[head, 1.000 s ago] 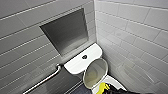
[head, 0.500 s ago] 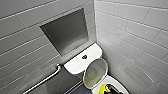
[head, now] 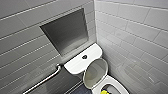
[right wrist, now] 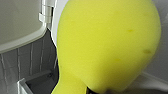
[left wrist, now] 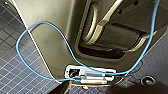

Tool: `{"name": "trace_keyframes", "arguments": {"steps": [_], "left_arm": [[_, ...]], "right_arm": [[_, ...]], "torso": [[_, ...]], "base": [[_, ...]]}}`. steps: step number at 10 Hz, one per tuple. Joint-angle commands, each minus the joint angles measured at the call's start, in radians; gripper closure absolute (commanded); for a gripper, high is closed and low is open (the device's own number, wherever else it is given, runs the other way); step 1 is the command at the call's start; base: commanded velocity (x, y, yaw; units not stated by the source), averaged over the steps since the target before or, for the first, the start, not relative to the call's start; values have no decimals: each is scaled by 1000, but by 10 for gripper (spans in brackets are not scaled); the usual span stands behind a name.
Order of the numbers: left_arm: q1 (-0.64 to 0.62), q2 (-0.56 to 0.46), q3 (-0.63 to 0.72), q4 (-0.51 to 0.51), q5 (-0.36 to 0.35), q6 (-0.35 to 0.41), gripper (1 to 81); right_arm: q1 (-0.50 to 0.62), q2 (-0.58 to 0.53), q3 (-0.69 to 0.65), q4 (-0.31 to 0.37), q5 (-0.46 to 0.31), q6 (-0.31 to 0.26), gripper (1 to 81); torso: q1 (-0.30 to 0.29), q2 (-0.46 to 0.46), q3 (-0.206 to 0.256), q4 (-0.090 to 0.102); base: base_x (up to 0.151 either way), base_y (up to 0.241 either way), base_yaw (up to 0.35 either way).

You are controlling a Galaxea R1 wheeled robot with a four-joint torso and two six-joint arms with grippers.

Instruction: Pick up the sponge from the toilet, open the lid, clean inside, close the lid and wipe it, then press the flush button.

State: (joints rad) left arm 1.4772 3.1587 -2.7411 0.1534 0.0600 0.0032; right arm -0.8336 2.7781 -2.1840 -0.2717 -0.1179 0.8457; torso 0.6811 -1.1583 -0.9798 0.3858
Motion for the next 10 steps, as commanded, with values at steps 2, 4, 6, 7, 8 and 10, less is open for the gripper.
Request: {"name": "trace_keyframes", "arguments": {"steps": [2, 4, 6, 7, 8, 10], "left_arm": [[22, -5, 0, -9, 89, 4, 10], [21, -5, 0, -9, 89, 4, 10], [21, -5, 0, -9, 89, 4, 10], [22, -5, 0, -9, 89, 4, 10], [22, -5, 0, -9, 89, 4, 10], [22, -5, 0, -11, 89, 3, 10]], "right_arm": [[-29, -119, 146, -118, 23, -1, 811], [-71, -165, 149, -113, 58, 1, 811], [-121, -266, 211, -107, 125, 1, 811], [-143, -319, 244, -106, 158, 1, 811], [-164, -381, 282, -84, 205, 4, 811], [-224, -469, 320, -63, 299, 4, 811]], "torso": [[0, 0, 0, 0], [0, 0, 0, 0], [0, 0, 0, 0], [0, 0, 0, 0], [0, 0, 0, 0], [0, 0, 0, 1]], "base": [[0, 0, 0], [0, 0, 0], [0, 0, 0], [0, 0, 0], [0, 0, 0], [0, 0, 0]]}}
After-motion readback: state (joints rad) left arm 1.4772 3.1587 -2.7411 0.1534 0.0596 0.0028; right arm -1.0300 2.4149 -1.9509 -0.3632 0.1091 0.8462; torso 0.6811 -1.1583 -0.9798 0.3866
